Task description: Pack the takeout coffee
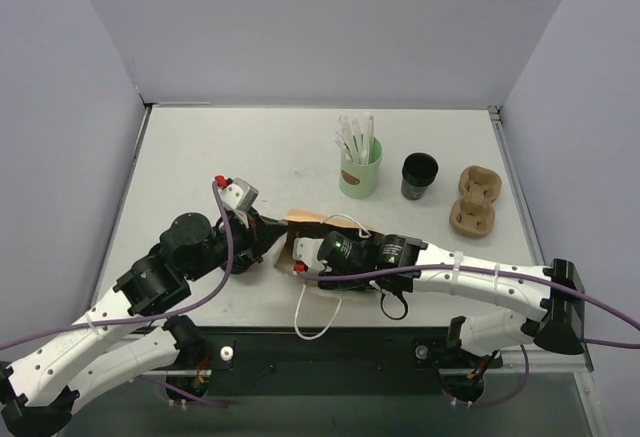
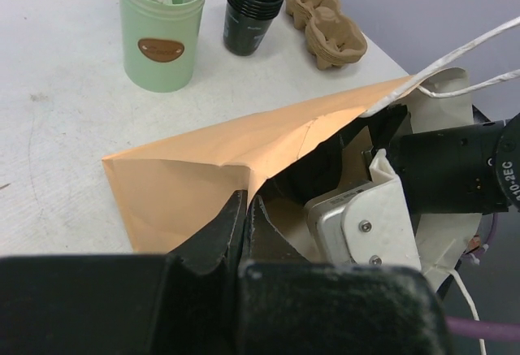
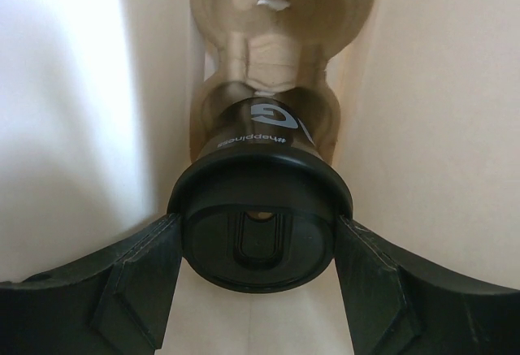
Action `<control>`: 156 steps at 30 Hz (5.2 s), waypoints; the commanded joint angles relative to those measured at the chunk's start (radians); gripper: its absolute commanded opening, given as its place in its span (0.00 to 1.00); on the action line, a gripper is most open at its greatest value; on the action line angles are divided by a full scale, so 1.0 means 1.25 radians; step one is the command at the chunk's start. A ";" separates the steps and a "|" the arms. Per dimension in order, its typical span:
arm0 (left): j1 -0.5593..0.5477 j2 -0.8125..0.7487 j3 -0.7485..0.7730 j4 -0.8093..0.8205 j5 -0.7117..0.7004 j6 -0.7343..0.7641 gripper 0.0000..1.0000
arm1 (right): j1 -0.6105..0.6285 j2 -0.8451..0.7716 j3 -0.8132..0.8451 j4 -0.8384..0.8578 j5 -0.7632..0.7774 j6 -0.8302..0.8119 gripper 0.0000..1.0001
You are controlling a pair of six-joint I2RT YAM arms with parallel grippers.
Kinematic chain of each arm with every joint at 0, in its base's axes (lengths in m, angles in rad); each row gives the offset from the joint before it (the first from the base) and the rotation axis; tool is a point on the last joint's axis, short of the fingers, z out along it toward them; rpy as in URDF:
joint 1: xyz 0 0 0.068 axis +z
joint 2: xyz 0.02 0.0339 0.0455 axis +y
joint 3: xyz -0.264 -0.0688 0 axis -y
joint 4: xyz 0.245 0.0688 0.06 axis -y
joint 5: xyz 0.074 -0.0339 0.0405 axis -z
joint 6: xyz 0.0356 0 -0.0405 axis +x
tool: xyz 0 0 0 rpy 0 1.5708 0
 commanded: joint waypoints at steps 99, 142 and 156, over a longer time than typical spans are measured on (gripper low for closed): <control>-0.003 -0.025 -0.112 0.180 0.017 -0.046 0.00 | -0.165 0.067 -0.117 0.386 0.028 -0.060 0.90; -0.005 0.064 -0.018 0.123 0.061 -0.083 0.00 | -0.176 -0.057 0.023 0.110 -0.035 0.070 0.92; -0.005 0.071 0.007 0.075 0.083 -0.089 0.00 | -0.176 -0.063 0.077 0.071 -0.063 0.107 0.92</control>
